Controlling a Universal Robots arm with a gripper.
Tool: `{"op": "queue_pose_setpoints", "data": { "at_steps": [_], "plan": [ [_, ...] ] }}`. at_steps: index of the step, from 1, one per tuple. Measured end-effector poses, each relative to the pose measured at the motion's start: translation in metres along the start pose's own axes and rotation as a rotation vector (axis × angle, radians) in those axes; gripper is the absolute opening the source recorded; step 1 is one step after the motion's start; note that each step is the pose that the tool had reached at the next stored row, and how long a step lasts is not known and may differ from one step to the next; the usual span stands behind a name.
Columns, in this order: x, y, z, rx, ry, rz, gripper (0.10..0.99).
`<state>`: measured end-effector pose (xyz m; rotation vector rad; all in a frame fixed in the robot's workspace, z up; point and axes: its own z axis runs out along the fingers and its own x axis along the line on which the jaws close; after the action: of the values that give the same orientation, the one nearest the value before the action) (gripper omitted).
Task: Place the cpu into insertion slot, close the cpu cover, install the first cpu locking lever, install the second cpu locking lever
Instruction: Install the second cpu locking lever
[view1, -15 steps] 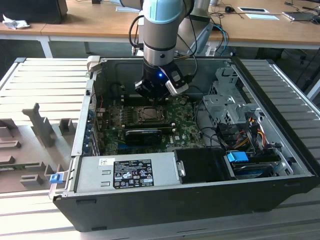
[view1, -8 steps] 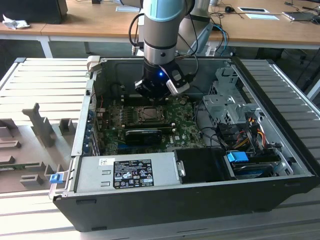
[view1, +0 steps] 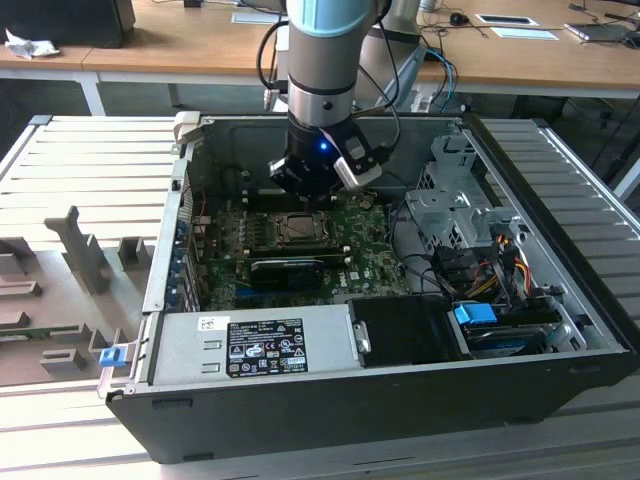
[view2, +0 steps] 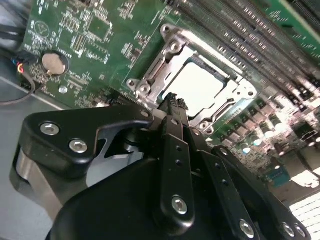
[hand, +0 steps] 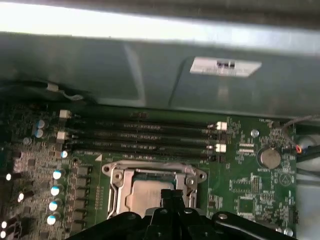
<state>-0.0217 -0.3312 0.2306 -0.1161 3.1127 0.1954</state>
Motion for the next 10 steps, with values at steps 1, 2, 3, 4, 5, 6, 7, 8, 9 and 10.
{"op": "queue_pose_setpoints", "data": {
  "at_steps": [1, 2, 3, 4, 5, 6, 7, 8, 9, 10],
  "plan": [
    [0.0002, -0.0017, -0.0002, 0.0, 0.0, 0.0, 0.106],
    [0.0004, -0.0045, -0.0006, 0.0, 0.0, 0.0, 0.106],
    [0.0008, -0.0081, -0.0011, 0.0, 0.0, 0.0, 0.106],
    [0.0008, -0.0087, -0.0013, 0.0, 0.0, 0.0, 0.106],
    [0.0008, -0.0088, -0.004, 0.0, 0.0, 0.0, 0.106],
    [0.0007, -0.0085, -0.0084, 0.0, 0.0001, 0.0, 0.106],
    [0.0007, -0.009, -0.0098, 0.0, 0.0, 0.0, 0.106],
    [0.0008, -0.0106, -0.01, 0.0, 0.0, 0.0, 0.106],
    [0.0009, -0.0122, -0.0102, 0.0, 0.0001, 0.0, 0.106],
    [0.001, -0.0132, -0.0104, 0.0, 0.0, 0.0, 0.106]
  ]
}}
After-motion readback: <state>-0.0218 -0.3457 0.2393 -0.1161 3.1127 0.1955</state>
